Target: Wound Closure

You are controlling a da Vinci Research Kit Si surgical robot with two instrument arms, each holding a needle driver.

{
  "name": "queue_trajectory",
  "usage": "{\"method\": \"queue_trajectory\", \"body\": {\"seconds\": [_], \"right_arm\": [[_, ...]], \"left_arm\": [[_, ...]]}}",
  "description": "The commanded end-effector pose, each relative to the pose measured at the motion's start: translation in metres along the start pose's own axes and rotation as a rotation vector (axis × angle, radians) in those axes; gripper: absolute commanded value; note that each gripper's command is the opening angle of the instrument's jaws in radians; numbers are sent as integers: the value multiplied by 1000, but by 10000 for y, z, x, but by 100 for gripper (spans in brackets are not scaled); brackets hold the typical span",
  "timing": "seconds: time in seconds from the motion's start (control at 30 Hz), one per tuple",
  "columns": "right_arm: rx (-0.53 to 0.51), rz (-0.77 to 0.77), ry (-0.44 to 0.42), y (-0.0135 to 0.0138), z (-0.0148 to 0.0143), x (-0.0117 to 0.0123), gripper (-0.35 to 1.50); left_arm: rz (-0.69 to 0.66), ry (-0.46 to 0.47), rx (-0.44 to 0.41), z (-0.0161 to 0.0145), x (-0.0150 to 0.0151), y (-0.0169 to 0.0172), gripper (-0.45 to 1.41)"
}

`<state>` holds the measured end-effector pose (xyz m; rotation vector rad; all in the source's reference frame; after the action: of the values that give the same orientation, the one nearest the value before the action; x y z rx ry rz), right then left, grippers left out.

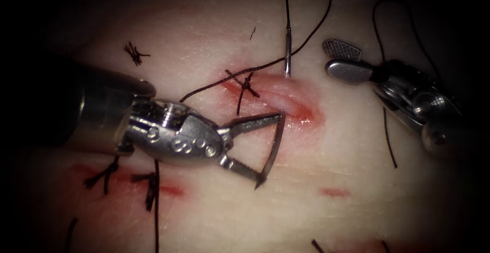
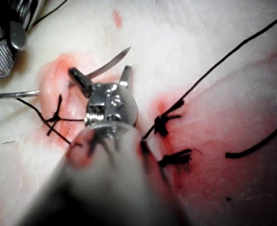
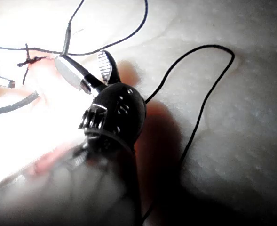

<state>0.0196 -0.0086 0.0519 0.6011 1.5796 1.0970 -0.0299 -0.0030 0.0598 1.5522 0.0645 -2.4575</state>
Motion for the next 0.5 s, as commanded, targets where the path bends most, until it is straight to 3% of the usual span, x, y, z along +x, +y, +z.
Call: {"method": "queue_trajectory", "body": {"seconds": [0.03,0.23,0.27,0.33,0.37,0.43,0.47,0.5], "right_arm": [[5,-1,4,3,9,-3,125],[6,-3,8,3,11,-5,123],[5,-3,9,2,12,-6,123],[6,-3,12,2,12,-6,123],[6,-4,15,1,13,-7,123],[6,-4,15,1,13,-7,121],[7,-4,18,1,13,-6,121],[7,-4,18,1,13,-6,121]], "left_arm": [[4,1,7,11,-4,2,84],[10,24,46,14,-7,-1,78],[11,31,79,14,-9,-3,49],[11,34,92,14,-10,-3,41],[17,44,126,14,-10,-4,7],[12,52,135,14,-10,-5,-3],[-5,70,156,15,-10,-5,-42],[-5,70,156,15,-10,-5,-42]]}}
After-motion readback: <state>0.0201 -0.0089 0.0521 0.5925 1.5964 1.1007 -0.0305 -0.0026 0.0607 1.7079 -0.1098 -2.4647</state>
